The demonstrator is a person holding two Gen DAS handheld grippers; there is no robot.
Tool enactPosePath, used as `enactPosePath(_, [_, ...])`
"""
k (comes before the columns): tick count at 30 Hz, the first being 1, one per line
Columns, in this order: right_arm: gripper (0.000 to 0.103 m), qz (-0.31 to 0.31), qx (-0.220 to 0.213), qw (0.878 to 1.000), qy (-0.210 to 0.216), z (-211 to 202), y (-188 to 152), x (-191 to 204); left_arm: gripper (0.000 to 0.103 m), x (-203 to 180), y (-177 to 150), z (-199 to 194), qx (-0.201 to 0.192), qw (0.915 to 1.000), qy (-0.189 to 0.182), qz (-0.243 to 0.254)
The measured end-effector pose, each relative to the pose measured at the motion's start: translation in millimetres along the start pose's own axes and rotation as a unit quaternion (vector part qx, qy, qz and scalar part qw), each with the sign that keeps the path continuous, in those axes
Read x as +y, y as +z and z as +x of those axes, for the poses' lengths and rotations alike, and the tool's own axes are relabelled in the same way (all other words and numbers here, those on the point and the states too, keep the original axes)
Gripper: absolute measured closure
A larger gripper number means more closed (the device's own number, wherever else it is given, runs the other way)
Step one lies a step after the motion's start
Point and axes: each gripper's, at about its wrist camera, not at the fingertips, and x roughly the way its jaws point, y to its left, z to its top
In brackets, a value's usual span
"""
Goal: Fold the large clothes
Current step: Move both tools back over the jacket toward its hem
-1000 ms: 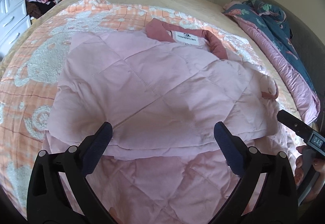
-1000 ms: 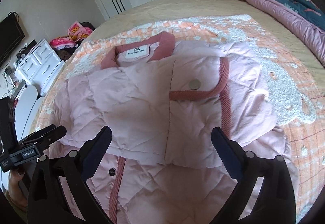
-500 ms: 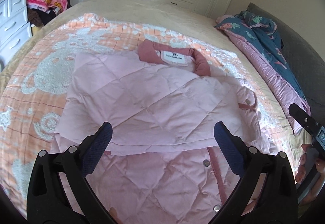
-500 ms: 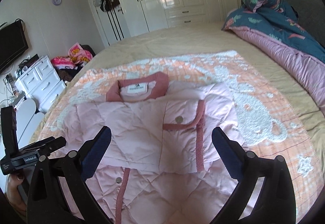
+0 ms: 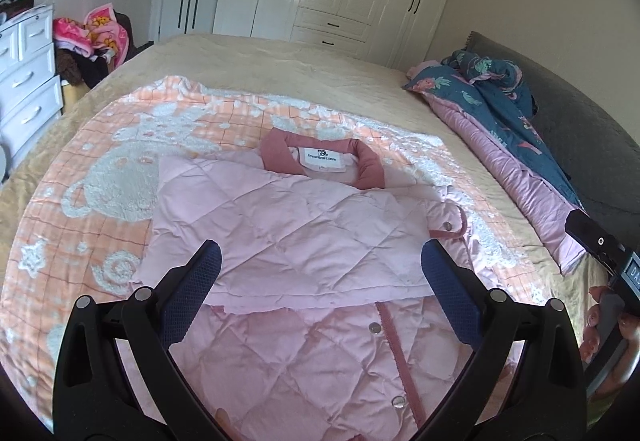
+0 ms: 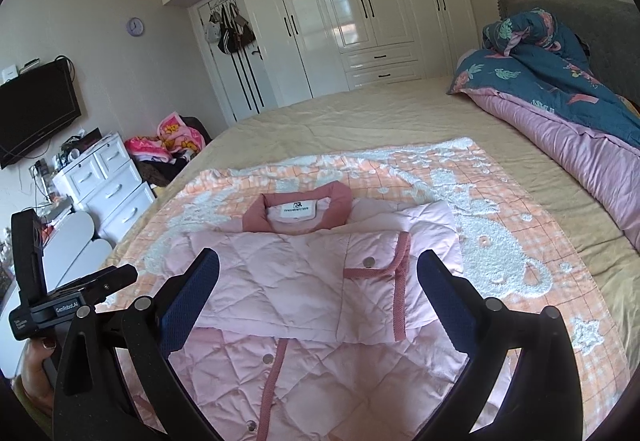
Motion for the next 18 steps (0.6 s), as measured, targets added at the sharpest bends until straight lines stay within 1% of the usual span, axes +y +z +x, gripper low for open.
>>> enactPosePath(4, [0.004,-0.006,-0.005,1.0,0.007,-13.0,1.1,4.4,0.009,-6.6,-3.8,-11.9,-0.003,0.9999,-0.007,0.014])
enactPosePath(9, [0.004,-0.012,-0.015,1.0,0.012,-28.9,-2.7,10.2,0.009,-10.8,-8.9,-32.3,-0.02,0.9995,-0.014,0.018])
enactPosePath(11, [0.004,-0.012,-0.014,1.0,0.012,-36.1,-5.8,11.5,0.009,-10.6,-15.7,-38.8,-0.025,0.9996,-0.007,0.013])
enactPosePath(18, [0.004,-0.037,-0.036,0.999,0.017,-72.6,-12.0,20.7,0.009,-6.9,-36.5,-52.8,-0.012,0.9998,-0.014,-0.008])
